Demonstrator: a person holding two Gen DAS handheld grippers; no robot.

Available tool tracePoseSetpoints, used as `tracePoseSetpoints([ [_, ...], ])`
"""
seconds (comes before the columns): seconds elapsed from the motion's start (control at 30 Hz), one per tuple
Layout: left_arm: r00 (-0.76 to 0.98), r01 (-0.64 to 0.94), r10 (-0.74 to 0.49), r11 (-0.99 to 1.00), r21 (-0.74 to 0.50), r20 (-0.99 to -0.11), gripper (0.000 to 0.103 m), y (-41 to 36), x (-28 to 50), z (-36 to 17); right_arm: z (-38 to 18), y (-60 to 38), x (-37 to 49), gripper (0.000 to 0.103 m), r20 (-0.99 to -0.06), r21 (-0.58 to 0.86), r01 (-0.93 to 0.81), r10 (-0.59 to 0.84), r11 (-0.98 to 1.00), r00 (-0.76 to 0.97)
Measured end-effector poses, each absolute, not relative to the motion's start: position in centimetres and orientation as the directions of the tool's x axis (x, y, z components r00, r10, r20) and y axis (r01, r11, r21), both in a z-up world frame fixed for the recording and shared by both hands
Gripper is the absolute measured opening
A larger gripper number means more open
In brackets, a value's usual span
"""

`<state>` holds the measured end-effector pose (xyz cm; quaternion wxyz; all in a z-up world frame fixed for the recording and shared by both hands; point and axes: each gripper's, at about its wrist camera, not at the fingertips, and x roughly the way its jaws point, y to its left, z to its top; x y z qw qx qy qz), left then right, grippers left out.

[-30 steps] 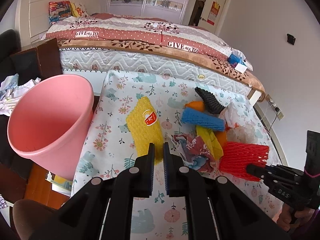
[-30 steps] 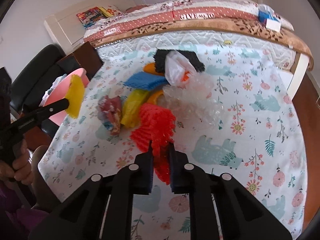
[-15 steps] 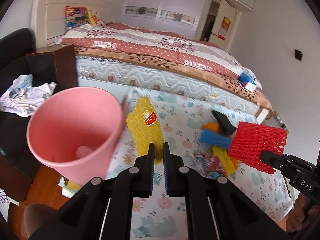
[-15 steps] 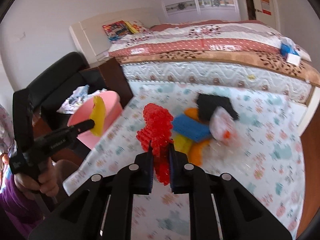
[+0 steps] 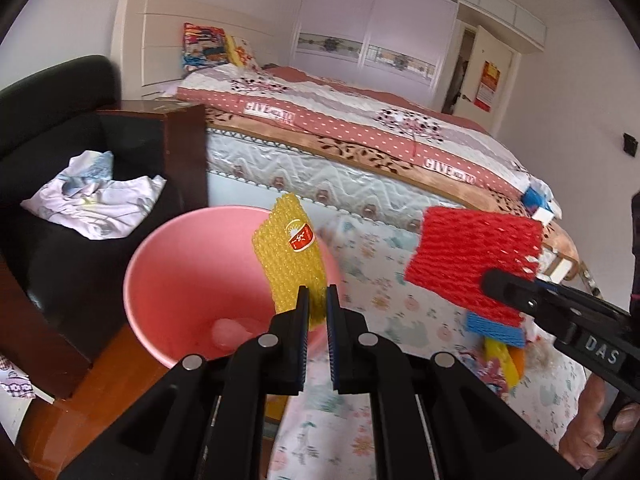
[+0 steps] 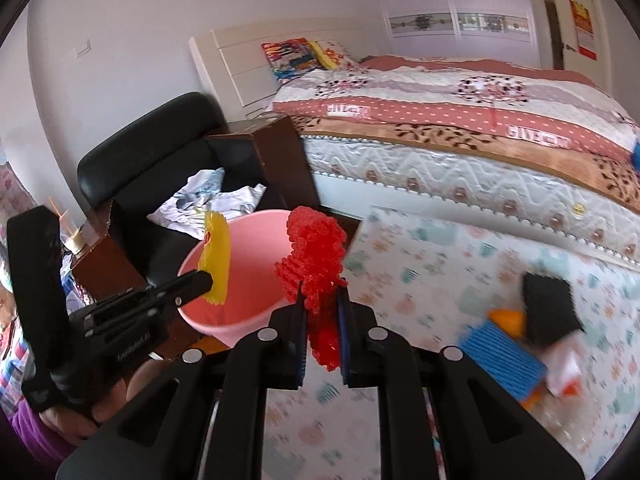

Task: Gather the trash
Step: 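Carry both items to the pink bucket and open both grippers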

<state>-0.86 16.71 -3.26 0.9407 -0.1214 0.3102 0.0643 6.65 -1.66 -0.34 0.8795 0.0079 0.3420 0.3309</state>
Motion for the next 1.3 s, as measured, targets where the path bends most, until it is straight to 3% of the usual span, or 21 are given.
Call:
tracePoseSetpoints([
  [0.8,0.731,-0.321,0.116,0.928,-0.189,-0.672,0.008,24.8,0.3,-7.9,-5.0,11.2,9.6,0.013,-0.686,0.2,-0.641,0.573,0.741,0.449],
  [0.93,0.719,-0.343,0.125,0.92,-0.192,-0.684,0.01,25.5,0.6,-8.7,-5.9,11.7,10.1,0.028,-0.698,0.216,-0.637,0.573,0.74,0.429],
  [0.97,0.717,-0.351,0.132,0.917,-0.191,-0.684,0.011,25.6,0.6,-8.9,-6.1,11.9,10.2,0.034,-0.698,0.231,-0.635,0.58,0.737,0.42],
  [1.03,0.715,-0.354,0.131,0.915,-0.194,-0.687,0.028,25.9,0.6,-9.0,-6.3,11.9,10.5,0.041,-0.697,0.242,-0.633,0.586,0.735,0.414],
  [1.1,0.715,-0.366,0.137,0.909,-0.2,-0.686,0.036,26.1,0.5,-9.1,-6.6,11.8,10.7,0.041,-0.698,0.246,-0.633,0.587,0.734,0.41],
  [1.3,0.713,-0.37,0.14,0.907,-0.2,-0.687,0.038,26.1,0.6,-9.1,-6.8,11.1,10.8,0.042,-0.698,0.247,-0.623,0.583,0.742,0.417],
])
